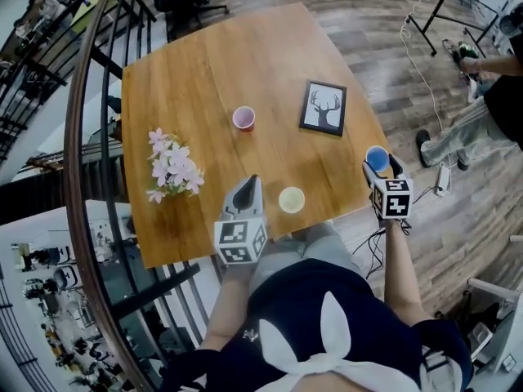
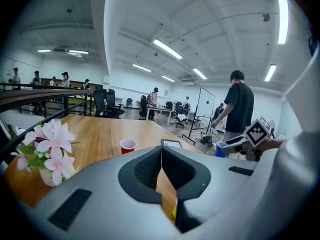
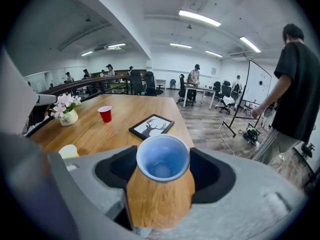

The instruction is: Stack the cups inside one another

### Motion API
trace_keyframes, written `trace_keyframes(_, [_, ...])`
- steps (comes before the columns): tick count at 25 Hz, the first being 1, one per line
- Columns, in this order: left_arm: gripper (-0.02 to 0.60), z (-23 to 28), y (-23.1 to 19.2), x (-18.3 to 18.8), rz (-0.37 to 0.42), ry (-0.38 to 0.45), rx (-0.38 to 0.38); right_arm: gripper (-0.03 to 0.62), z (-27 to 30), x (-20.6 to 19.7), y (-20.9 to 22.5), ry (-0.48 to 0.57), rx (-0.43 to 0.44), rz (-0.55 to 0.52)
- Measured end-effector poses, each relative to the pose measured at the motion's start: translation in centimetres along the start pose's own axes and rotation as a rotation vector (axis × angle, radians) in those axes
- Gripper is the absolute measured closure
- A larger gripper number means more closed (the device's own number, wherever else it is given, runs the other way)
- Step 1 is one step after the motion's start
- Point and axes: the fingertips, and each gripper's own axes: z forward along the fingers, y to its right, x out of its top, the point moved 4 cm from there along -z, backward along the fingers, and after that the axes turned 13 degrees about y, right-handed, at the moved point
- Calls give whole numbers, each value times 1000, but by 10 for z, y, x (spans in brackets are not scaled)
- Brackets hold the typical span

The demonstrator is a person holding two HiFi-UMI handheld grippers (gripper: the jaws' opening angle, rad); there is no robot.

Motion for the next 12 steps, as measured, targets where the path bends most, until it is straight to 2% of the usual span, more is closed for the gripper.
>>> trace_keyframes(12, [565,-10,-19,18,-12,32,143,267,29,72,-28,109,164,-66])
